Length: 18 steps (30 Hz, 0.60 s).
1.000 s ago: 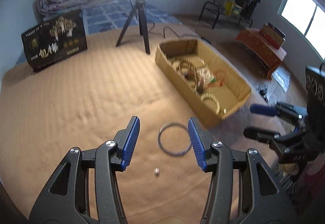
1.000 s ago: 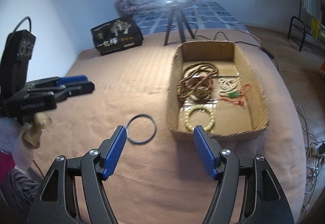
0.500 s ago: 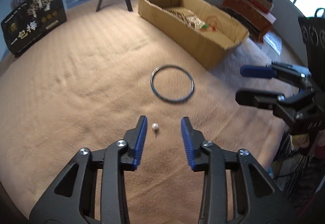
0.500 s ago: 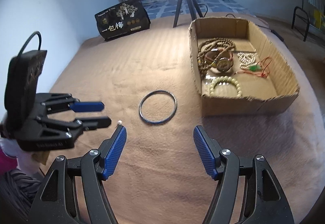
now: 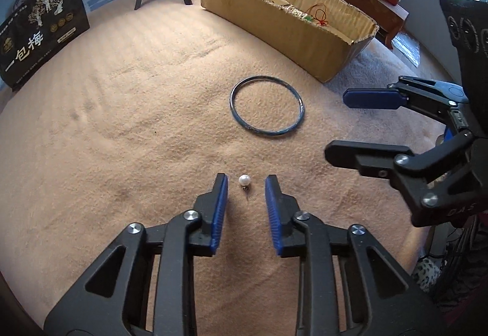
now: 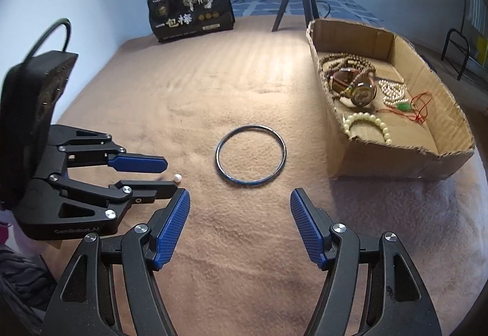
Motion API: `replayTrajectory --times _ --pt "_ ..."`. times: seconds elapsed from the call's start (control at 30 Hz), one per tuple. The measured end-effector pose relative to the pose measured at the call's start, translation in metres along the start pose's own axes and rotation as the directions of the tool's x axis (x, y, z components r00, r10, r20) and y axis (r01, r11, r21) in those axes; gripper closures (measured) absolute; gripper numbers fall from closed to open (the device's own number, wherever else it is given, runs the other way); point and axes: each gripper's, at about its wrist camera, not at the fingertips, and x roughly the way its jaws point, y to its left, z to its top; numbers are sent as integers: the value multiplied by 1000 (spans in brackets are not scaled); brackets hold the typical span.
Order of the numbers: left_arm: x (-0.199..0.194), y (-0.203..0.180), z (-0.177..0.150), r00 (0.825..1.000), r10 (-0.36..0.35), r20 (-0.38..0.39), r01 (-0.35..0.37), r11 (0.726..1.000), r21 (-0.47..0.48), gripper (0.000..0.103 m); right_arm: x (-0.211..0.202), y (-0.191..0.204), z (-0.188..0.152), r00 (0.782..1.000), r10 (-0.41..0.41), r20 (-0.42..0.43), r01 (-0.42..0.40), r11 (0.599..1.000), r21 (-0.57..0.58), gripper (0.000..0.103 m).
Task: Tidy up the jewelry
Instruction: 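Move the left tool to the other white pearl while the right tool approaches the blue bangle, then close the left tool on the white pearl while the right tool grips the blue bangle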
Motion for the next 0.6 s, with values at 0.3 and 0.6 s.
replayTrajectory --times 0.3,0.6 --pt "10 4 0 1000 13 7 -13 1000 6 90 15 -1 4 1000 -21 -20 22 1000 17 35" --pt "9 17 -3 998 54 10 -54 998 -28 95 27 2 3 999 -32 -28 33 999 32 35"
